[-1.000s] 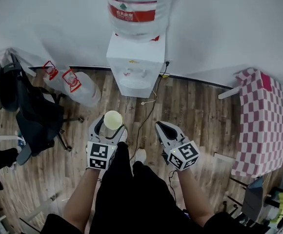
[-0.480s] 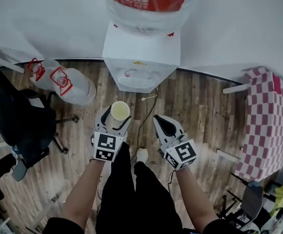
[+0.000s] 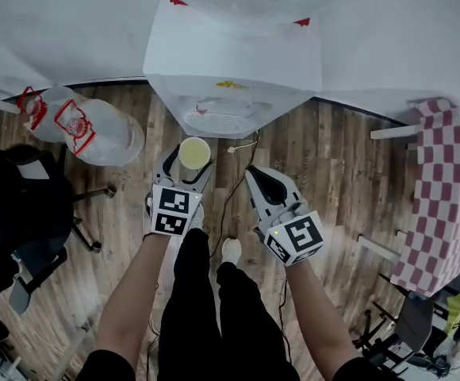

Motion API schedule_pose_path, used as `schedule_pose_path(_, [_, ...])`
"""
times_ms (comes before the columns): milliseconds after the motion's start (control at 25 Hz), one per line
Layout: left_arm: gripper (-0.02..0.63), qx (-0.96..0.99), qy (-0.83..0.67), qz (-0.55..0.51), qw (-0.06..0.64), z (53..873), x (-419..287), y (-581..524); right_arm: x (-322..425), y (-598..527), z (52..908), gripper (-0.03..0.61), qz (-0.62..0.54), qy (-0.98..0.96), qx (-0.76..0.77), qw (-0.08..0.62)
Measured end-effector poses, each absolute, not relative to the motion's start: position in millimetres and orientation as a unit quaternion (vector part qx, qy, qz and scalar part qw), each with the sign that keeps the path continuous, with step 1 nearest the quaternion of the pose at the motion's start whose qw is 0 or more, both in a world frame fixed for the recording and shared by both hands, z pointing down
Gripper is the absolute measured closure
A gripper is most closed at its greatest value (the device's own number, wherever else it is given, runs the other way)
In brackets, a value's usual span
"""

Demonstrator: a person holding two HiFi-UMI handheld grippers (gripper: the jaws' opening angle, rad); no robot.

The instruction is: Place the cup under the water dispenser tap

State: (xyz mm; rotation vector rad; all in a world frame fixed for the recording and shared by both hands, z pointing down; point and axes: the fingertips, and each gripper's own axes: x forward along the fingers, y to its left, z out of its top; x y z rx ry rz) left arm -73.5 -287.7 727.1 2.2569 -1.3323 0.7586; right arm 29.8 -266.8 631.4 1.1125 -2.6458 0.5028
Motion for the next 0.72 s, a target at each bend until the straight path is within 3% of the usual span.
schedule_pose_path(720, [0.258,0.812,-0.481,0.281,0.172,820,-74,-359,44,-282,718,0.557,0.171,-0.891,0.407,0.108])
